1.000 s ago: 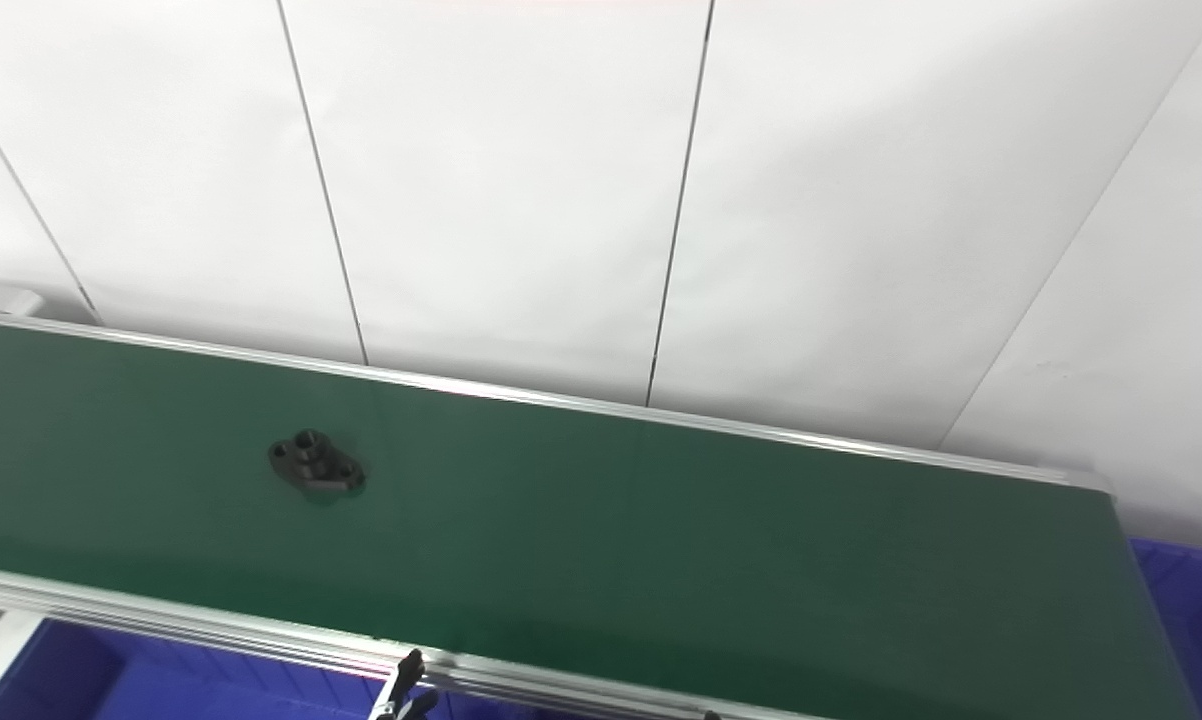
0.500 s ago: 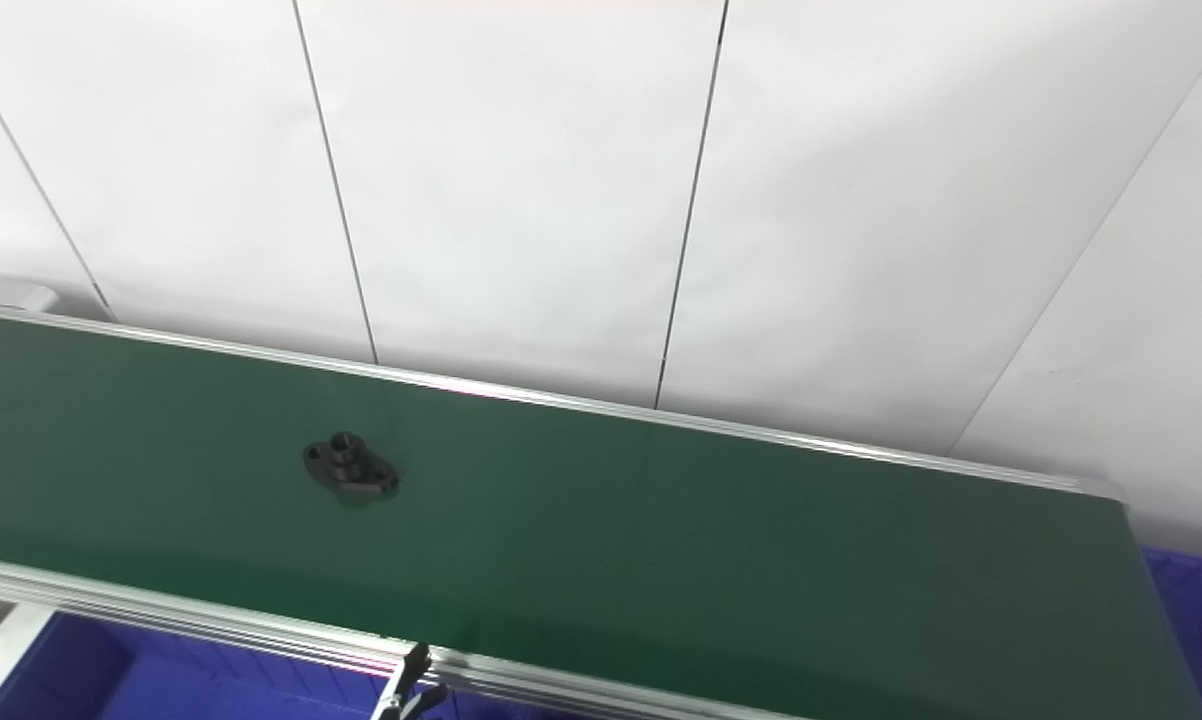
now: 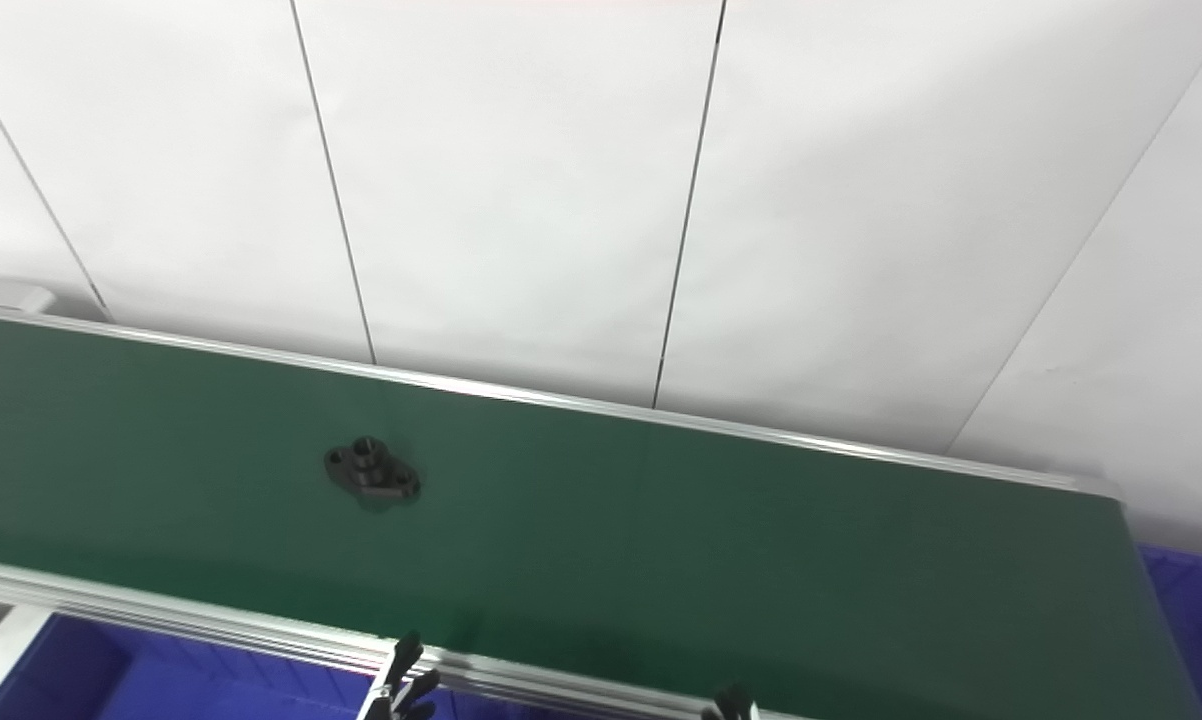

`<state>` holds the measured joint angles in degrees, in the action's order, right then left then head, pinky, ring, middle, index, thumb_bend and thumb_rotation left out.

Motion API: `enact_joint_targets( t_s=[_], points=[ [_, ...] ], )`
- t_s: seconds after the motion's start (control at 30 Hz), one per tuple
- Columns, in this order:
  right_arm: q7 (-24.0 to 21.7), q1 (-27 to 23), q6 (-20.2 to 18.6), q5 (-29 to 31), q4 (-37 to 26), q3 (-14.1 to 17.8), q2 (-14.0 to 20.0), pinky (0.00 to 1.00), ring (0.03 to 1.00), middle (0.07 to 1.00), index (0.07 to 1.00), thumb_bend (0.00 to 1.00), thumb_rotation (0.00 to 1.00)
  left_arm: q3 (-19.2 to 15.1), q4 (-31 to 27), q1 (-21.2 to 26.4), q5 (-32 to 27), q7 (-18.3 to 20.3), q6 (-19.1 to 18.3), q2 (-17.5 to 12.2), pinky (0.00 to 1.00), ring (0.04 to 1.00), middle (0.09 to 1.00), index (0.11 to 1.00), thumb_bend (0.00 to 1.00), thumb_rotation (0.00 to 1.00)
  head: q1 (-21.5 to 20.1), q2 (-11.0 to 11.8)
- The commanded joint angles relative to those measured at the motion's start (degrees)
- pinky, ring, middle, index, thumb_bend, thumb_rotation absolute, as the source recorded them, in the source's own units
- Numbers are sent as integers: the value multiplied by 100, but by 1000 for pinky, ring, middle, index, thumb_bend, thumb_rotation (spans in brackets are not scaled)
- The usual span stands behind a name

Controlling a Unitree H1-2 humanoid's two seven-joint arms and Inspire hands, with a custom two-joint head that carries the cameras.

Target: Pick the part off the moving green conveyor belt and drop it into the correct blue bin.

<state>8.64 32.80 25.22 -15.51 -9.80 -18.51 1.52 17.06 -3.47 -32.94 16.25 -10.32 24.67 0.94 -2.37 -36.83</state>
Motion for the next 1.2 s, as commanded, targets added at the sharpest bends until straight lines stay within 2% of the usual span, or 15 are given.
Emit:
enact_joint_targets(
  t_s=[0.0,0.1,0.13,0.3,0.47,0.57,0.63,0.73,0.97,1.07,1.17],
  points=[
    [298,-54,170,-469,-343,-92,56,859,919,939,998,896,1000,-37,-198,-5,-96,90,163,-51,856,924,1000,1000,513,946,6,0],
    [587,-322,170,-932,-512,-142,204,853,908,924,992,840,986,-67,-177,35,-177,155,175,-103,870,930,1000,1000,543,942,-55,-9],
    [613,-395,170,-986,-540,-141,240,870,915,922,998,819,921,-76,-170,48,-194,172,183,-115,889,935,1000,1000,555,945,-55,-9],
    [305,-1006,-172,-1307,-763,221,176,877,940,963,1000,880,824,-131,-169,79,-331,269,144,-151,913,943,1000,1000,538,904,-93,-22],
    [-90,-1596,-833,-1322,-886,440,112,859,919,956,1000,893,743,-152,-168,97,-337,329,154,-161,917,946,1000,1000,603,906,-102,-28],
    [-295,-1946,-1302,-1748,-890,532,97,812,887,947,993,887,726,-142,-177,92,-330,351,154,-160,918,944,1000,1000,590,907,-101,-31],
    [-429,-2215,-1635,-2183,-860,563,103,755,848,928,982,889,750,-135,-184,88,-307,347,165,-147,914,941,1000,1000,569,905,-101,-41],
    [-746,-2587,-2214,-2705,-836,533,78,726,856,931,977,918,782,-124,-205,80,-294,366,146,-135,911,937,1000,1000,557,911,-114,-43],
    [-1055,-3407,-2905,-3436,-421,319,-5,720,851,918,943,950,738,-102,-207,83,-281,393,138,-98,912,938,1000,1000,546,934,-70,-46],
    [-1095,-3748,-3116,-3755,-114,170,-32,725,850,913,940,971,726,-95,-227,69,-289,406,109,-87,916,941,1000,1000,525,931,-65,-48],
    [-1020,-4004,-3144,-4011,219,27,25,730,843,904,938,972,730,-91,-228,63,-287,408,124,-80,916,941,1000,1000,518,929,-47,-48]
  ],
)
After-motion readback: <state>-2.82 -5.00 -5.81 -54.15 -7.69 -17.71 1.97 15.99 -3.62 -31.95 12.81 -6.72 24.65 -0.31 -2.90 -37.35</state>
